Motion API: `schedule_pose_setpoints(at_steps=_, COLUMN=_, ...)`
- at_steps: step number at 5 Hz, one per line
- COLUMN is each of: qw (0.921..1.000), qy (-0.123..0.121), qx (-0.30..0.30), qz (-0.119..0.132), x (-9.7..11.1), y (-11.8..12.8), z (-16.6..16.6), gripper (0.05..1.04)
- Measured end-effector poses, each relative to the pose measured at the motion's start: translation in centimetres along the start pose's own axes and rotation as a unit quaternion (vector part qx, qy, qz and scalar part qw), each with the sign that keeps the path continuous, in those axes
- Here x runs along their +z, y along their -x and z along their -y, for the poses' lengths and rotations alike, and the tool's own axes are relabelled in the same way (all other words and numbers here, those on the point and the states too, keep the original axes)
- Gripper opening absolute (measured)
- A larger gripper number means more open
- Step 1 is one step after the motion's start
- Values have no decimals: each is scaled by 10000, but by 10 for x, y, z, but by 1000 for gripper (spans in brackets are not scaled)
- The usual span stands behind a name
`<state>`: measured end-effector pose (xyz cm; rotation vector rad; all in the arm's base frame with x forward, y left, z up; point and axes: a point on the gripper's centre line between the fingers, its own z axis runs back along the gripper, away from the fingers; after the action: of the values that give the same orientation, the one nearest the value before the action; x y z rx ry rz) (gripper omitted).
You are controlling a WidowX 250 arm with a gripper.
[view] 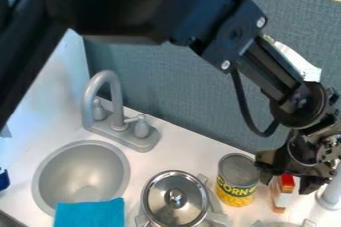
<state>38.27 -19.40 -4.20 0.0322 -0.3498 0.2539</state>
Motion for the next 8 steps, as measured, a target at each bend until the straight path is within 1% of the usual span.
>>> schedule_pose_setpoints(at_steps=1, qw=9998, qy=-44, qx=135, qz=-112, x=-8, y=-3, z=2, gripper=940)
schedule_pose_setpoints(at_steps=2, qw=9994, qy=-66, qx=325, qz=-116, x=-11, y=-10, z=-5, gripper=652)
schedule_pose_setpoints(at_steps=3, qw=9996, qy=55, qx=235, qz=-139, x=-11, y=-10, z=-3, gripper=402)
schedule_pose_setpoints(at_steps=4, qw=9993, qy=296, qx=-66, qz=-228, x=-8, y=-4, z=1, gripper=390)
schedule_pose_setpoints(at_steps=5, qw=9946, qy=803, qx=-497, qz=-420, x=4, y=0, z=8, gripper=391)
schedule_pose_setpoints(at_steps=6, qw=9827, qy=1603, qx=-670, qz=-650, x=31, y=-3, z=9, gripper=391)
schedule_pose_setpoints(at_steps=7, qw=9803, qy=1844, qx=-379, qz=-595, x=52, y=-20, z=-7, gripper=391)
schedule_pose_setpoints(at_steps=8, qw=9845, qy=1655, qx=-48, qz=-577, x=68, y=-34, z=-31, gripper=390)
